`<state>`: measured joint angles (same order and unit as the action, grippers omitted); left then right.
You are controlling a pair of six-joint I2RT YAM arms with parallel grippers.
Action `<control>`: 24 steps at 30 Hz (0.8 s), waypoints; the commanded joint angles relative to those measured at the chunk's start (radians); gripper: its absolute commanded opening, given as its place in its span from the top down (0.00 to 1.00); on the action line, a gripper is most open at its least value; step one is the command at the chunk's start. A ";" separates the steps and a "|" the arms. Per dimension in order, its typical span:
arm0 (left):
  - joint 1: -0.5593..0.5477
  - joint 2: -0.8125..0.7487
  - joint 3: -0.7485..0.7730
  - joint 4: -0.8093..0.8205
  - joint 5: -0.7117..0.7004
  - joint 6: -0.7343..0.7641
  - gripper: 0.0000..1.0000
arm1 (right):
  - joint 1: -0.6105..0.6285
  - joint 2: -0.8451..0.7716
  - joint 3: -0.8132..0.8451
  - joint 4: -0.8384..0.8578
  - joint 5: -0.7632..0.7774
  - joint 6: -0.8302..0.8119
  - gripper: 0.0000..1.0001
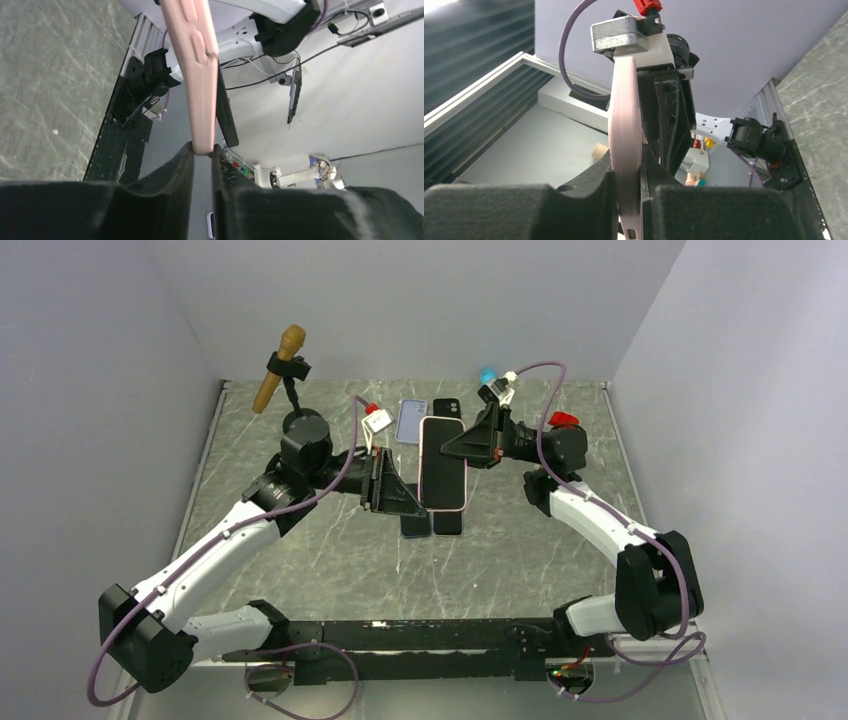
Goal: Take the phone out of the phone case
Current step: Remove the phone case from the phone.
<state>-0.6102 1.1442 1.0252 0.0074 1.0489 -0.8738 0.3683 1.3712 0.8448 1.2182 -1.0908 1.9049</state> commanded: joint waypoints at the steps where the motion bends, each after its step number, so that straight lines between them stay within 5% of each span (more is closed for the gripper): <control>1: 0.018 0.061 -0.028 -0.098 -0.307 -0.051 0.69 | 0.135 -0.121 0.113 -0.204 0.101 -0.135 1.00; 3: 0.017 0.043 -0.059 -0.025 -0.310 -0.112 0.58 | 0.166 -0.123 0.129 -0.277 0.111 -0.212 1.00; 6: 0.017 0.040 -0.077 0.065 -0.299 -0.177 0.56 | 0.190 -0.104 0.142 -0.304 0.130 -0.252 1.00; 10: 0.013 0.035 -0.039 -0.017 -0.354 -0.106 0.77 | 0.204 -0.083 0.174 -0.316 0.148 -0.269 1.00; 13: 0.011 0.021 0.051 -0.311 -0.575 0.069 1.00 | 0.211 -0.082 0.192 -0.368 0.163 -0.282 1.00; 18: 0.007 -0.019 0.123 -0.672 -1.146 0.133 1.00 | 0.213 -0.049 0.117 -0.147 0.234 -0.038 1.00; 21: 0.006 -0.061 0.061 -0.649 -1.252 0.166 1.00 | 0.215 -0.010 0.074 0.062 0.319 0.133 1.00; 24: 0.007 -0.081 0.041 -0.634 -1.241 0.181 1.00 | 0.216 0.004 0.094 0.085 0.345 0.165 1.00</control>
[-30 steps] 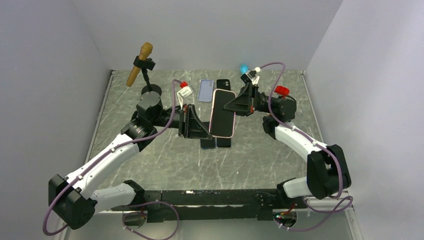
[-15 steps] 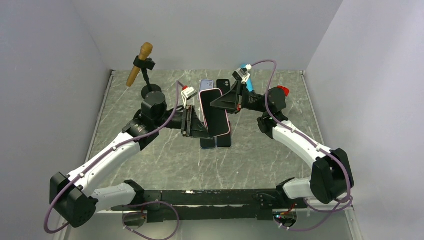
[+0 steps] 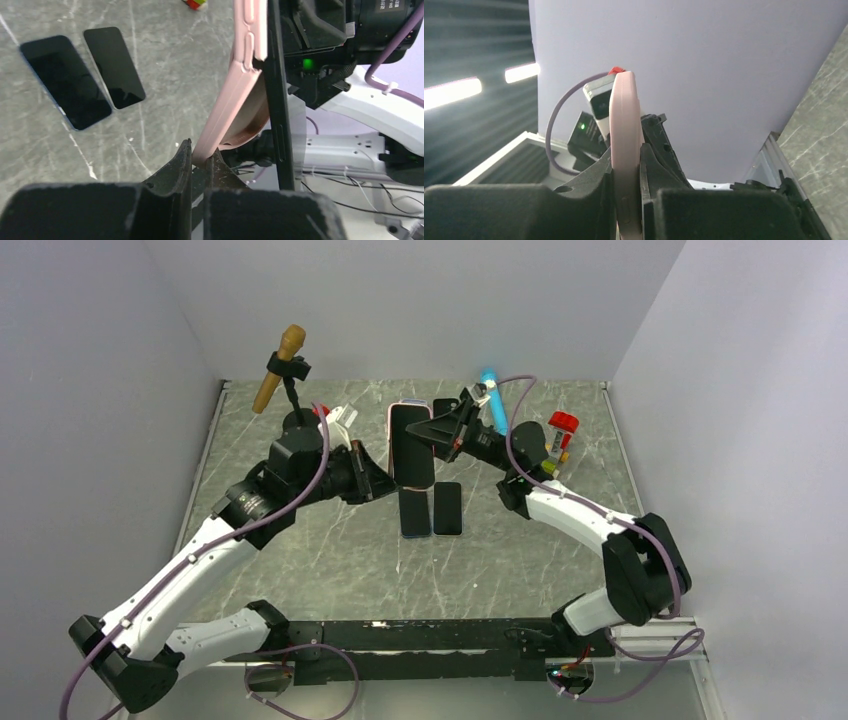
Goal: Take the phone out of the phone case
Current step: Remove the phone case from the phone.
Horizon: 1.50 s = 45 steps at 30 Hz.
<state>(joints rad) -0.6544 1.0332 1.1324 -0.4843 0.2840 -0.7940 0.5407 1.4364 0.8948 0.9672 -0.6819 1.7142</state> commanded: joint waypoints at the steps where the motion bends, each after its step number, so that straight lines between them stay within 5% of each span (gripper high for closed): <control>1: 0.050 0.025 -0.070 -0.141 -0.469 0.101 1.00 | 0.043 -0.059 0.055 0.325 -0.063 0.352 1.00; 4: 0.051 0.008 -0.083 -0.109 -0.413 0.104 1.00 | 0.037 -0.032 0.092 0.309 -0.107 0.342 1.00; 7: 0.058 -0.004 -0.072 -0.068 -0.253 0.133 0.99 | 0.018 -0.045 0.126 0.087 -0.198 0.170 1.00; 12: 0.078 0.029 0.011 -0.141 0.032 0.116 0.46 | -0.036 -0.099 0.191 -0.445 -0.271 -0.239 1.00; 19: 0.111 -0.178 -0.093 -0.055 0.011 0.045 0.24 | -0.146 -0.114 0.244 -0.829 -0.290 -0.533 1.00; 23: 0.135 -0.231 -0.149 0.093 0.166 -0.066 0.14 | -0.165 -0.102 0.272 -0.908 -0.294 -0.599 1.00; 26: 0.135 -0.202 -0.204 0.318 0.359 -0.167 0.15 | -0.166 -0.091 0.279 -0.909 -0.291 -0.608 1.00; 30: 0.134 -0.107 -0.140 0.382 0.478 -0.205 0.21 | -0.167 -0.081 0.280 -0.900 -0.271 -0.602 1.00; 35: 0.131 -0.009 -0.204 0.622 0.617 -0.450 0.27 | -0.167 -0.086 0.260 -0.826 -0.220 -0.538 1.00; 40: 0.126 0.027 -0.294 0.867 0.636 -0.621 0.29 | -0.165 -0.095 0.227 -0.757 -0.185 -0.492 1.00; 45: 0.110 0.064 -0.299 0.939 0.641 -0.670 0.29 | -0.163 -0.094 0.215 -0.732 -0.179 -0.481 1.00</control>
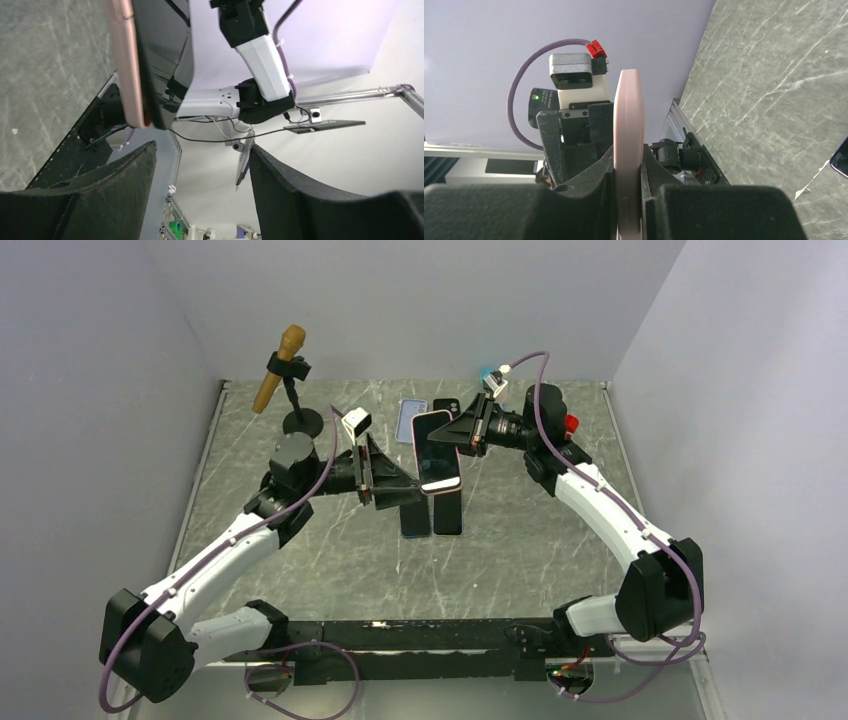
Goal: Take the phone out of the phone case
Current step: Remove the phone case from the phone.
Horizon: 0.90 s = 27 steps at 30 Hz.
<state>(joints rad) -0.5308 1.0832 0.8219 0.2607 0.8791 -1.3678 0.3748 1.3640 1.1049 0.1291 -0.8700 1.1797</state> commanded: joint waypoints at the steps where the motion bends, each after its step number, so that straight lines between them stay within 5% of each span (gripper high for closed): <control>1: -0.015 0.019 0.010 0.212 0.045 -0.107 0.29 | 0.002 -0.022 0.001 0.117 0.008 0.060 1.00; 20: -0.022 0.062 -0.046 0.278 -0.028 -0.199 0.29 | 0.027 -0.026 -0.021 0.194 0.021 0.107 1.00; 27: -0.022 0.084 -0.092 0.439 -0.156 -0.288 0.36 | 0.074 -0.036 -0.051 0.188 0.037 0.081 1.00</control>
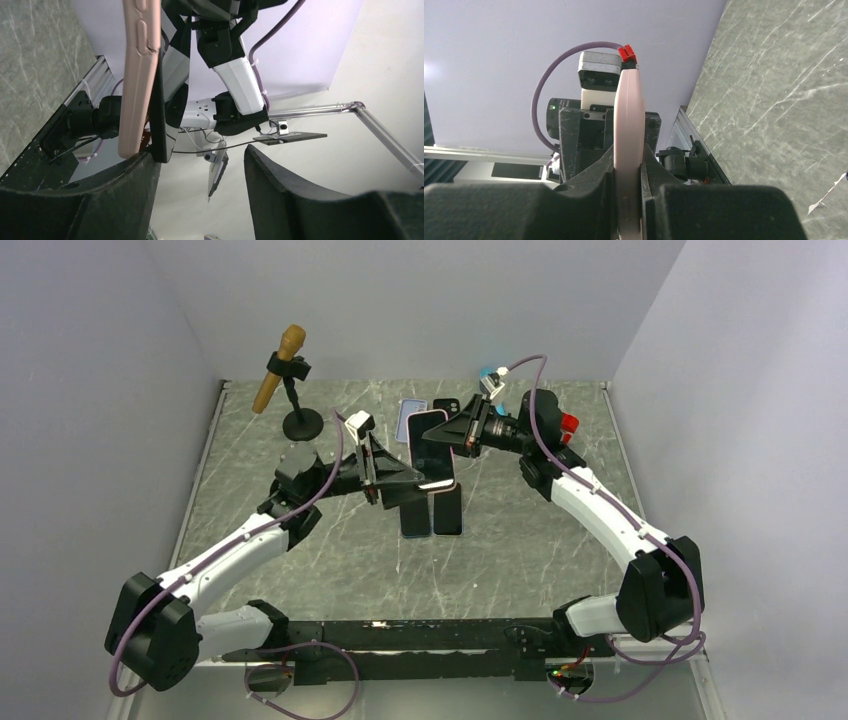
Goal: Take the phone out of the phone case
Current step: Remove the phone case from the phone.
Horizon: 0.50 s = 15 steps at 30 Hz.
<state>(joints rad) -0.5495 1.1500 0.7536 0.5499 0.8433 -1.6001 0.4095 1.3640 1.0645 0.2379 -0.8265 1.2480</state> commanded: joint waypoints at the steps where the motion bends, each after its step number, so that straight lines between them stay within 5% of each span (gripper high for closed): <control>1: -0.004 0.020 -0.029 0.168 -0.142 -0.067 0.38 | 0.046 -0.040 -0.014 0.073 0.001 0.002 1.00; 9: -0.006 0.022 -0.018 0.147 -0.228 -0.037 0.54 | 0.088 -0.060 -0.038 0.071 0.025 -0.024 1.00; 15: -0.006 0.038 0.001 0.175 -0.216 -0.017 0.92 | 0.091 -0.086 -0.041 0.017 0.029 -0.072 1.00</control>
<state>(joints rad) -0.5583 1.1862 0.7033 0.6037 0.7372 -1.6295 0.4465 1.3296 1.0248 0.2684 -0.7109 1.2366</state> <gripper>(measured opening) 0.173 0.193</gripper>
